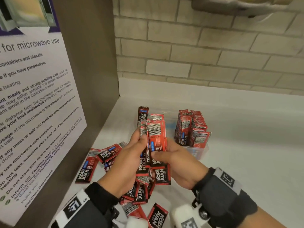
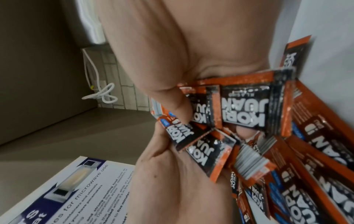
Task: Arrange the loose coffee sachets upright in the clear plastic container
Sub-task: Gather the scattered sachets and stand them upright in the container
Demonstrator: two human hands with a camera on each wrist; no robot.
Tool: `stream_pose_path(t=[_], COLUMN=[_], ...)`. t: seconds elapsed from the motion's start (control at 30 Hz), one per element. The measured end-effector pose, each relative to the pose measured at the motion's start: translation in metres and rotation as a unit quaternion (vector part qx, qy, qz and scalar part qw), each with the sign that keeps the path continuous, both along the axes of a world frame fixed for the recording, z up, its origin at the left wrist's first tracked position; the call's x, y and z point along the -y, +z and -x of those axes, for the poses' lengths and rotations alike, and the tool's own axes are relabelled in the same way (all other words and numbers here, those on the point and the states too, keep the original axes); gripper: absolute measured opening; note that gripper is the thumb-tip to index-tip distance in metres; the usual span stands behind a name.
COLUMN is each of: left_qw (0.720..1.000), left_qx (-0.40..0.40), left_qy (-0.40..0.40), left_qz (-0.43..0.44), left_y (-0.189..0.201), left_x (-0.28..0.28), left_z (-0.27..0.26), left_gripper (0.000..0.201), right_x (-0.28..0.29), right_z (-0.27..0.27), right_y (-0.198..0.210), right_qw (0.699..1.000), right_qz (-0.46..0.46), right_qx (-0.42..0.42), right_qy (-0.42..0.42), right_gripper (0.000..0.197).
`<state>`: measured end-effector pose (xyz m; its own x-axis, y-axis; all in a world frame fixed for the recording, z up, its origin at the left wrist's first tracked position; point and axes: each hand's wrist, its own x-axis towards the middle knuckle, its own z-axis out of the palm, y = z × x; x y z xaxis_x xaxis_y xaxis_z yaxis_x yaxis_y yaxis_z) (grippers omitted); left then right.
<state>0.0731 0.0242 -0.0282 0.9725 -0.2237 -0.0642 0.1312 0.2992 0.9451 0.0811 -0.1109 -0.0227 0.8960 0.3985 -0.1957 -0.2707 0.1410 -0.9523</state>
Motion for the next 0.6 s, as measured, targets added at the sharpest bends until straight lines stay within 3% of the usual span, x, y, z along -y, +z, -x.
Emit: stream_pose_path(t=[0.17, 0.3, 0.43, 0.6], left_qw=[0.998, 0.992, 0.992, 0.985], left_qx=[0.032, 0.067, 0.082, 0.097], left_qy=[0.013, 0.05, 0.067, 0.092], left_qz=[-0.054, -0.09, -0.072, -0.109], left_y=[-0.005, -0.001, -0.002, -0.005], left_x=[0.01, 0.014, 0.012, 0.011], left_z=[0.004, 0.003, 0.0, 0.0], left_gripper=[0.063, 0.045, 0.042, 0.033], right_x=[-0.005, -0.006, -0.004, 0.0], right_z=[0.003, 0.005, 0.005, 0.003], right_y=[-0.002, -0.001, -0.001, 0.002], right_qw=[0.999, 0.996, 0.994, 0.989], right_qz=[-0.007, -0.058, -0.093, -0.137], right_qx=[-0.043, -0.061, -0.053, -0.052], right_qy=[0.024, 0.025, 0.031, 0.035], right_gripper=[0.041, 0.04, 0.048, 0.044])
